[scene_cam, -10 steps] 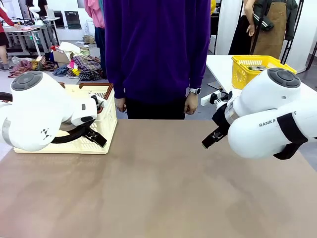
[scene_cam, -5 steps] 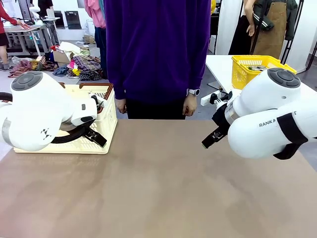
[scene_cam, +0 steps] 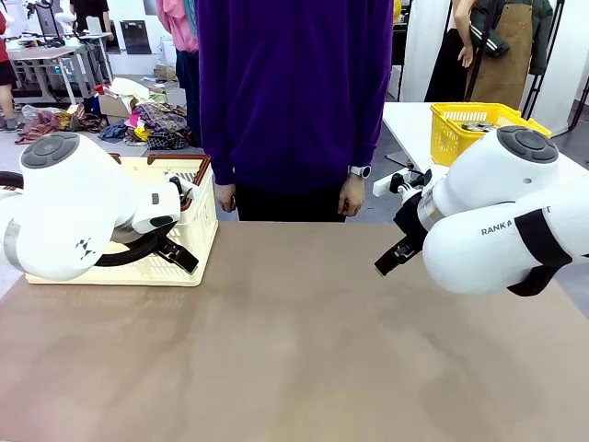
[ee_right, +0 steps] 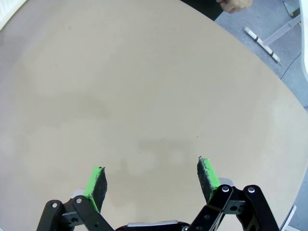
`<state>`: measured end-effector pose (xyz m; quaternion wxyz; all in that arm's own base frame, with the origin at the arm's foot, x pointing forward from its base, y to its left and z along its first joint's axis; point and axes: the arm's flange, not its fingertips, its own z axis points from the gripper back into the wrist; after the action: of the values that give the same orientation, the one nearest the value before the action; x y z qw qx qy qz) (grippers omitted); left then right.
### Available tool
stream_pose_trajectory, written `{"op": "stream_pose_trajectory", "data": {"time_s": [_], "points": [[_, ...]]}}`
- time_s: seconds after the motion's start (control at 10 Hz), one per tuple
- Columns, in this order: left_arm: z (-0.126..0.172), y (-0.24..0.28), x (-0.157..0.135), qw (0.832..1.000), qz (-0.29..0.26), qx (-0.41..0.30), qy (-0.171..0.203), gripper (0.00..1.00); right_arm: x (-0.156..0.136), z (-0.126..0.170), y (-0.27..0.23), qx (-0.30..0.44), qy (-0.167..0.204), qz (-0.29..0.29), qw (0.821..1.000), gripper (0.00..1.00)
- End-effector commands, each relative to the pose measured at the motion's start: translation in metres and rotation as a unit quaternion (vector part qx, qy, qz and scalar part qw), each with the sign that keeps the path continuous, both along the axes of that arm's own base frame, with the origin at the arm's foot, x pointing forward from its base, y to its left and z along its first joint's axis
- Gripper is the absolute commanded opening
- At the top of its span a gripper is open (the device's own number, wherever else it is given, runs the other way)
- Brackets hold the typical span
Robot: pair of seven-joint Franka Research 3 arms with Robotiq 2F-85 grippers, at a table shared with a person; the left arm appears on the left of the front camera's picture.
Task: Place the drinks into the Shopping basket.
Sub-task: Pick up one drink and place it into the Shopping basket.
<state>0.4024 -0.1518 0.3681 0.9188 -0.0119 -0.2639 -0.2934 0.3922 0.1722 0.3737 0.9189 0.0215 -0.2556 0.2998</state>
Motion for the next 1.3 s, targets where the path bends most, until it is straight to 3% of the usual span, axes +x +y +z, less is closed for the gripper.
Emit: {"op": "stream_pose_trajectory", "data": {"time_s": [0.0, 0.1, 0.2, 0.3, 0.4, 0.5, 0.6, 0.7, 0.8, 0.9, 1.0, 1.2], "points": [[0.01, -0.001, -0.01, 0.998, -0.017, -0.051, 0.04, 1.0, -0.008, 0.015, -0.001, 0.069, 0.053, -0.011, 0.996, 1.0], [0.02, -0.003, -0.021, 0.991, 0.009, -0.099, 0.087, 1.0, -0.009, 0.02, -0.001, 0.118, 0.111, -0.029, 0.986, 1.0], [0.031, -0.008, -0.03, 0.973, 0.072, -0.148, 0.16, 1.0, -0.005, 0.027, -0.002, 0.18, 0.176, -0.089, 0.964, 1.0], [0.045, -0.012, -0.043, 0.955, 0.071, -0.204, 0.204, 1.0, -0.004, 0.037, -0.006, 0.248, 0.227, -0.126, 0.933, 1.0], [0.063, -0.008, -0.057, 0.939, 0.024, -0.265, 0.218, 1.0, -0.008, 0.048, -0.013, 0.311, 0.276, -0.113, 0.902, 1.0], [0.09, 0.008, -0.078, 0.916, -0.03, -0.34, 0.211, 1.0, -0.022, 0.061, -0.032, 0.392, 0.352, -0.023, 0.849, 1.0], [0.115, 0.035, -0.101, 0.89, -0.067, -0.41, 0.188, 1.0, -0.033, 0.073, -0.06, 0.433, 0.364, -0.039, 0.824, 1.0], [0.133, 0.076, -0.128, 0.87, -0.076, -0.465, 0.145, 1.0, -0.049, 0.085, -0.098, 0.472, 0.369, -0.02, 0.801, 1.0], [0.141, 0.124, -0.156, 0.854, -0.054, -0.509, 0.094, 1.0, -0.07, 0.094, -0.142, 0.515, 0.341, -0.035, 0.786, 1.0], [0.137, 0.179, -0.182, 0.828, 0.002, -0.56, 0.042, 1.0, -0.095, 0.1, -0.192, 0.565, 0.292, -0.054, 0.77, 1.0], [0.124, 0.218, -0.202, 0.797, 0.064, -0.601, 0.002, 1.0, -0.112, 0.099, -0.232, 0.595, 0.268, -0.068, 0.755, 1.0], [0.075, 0.283, -0.237, 0.724, 0.145, -0.673, -0.035, 1.0, -0.151, 0.086, -0.301, 0.66, 0.209, -0.116, 0.713, 1.0]]}}
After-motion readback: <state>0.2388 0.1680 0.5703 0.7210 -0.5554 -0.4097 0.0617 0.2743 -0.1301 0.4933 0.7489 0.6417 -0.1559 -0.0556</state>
